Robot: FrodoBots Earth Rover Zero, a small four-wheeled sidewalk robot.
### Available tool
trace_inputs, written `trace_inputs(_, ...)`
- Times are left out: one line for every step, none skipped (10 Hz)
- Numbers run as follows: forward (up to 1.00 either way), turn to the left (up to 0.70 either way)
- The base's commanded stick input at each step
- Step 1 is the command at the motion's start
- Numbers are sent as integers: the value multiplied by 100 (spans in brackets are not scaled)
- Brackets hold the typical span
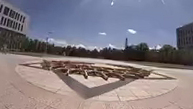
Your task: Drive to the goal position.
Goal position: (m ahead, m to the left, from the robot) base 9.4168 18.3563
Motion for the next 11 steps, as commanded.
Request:
trace_inputs(6, 0)
trace_inputs(7, 0)
trace_inputs(6, 0)
trace_inputs(6, 0)
trace_inputs(6, 0)
trace_inputs(7, 0)
trace_inputs(6, 0)
trace_inputs(6, 0)
trace_inputs(6, 0)
trace_inputs(7, 0)
trace_inputs(7, 0)
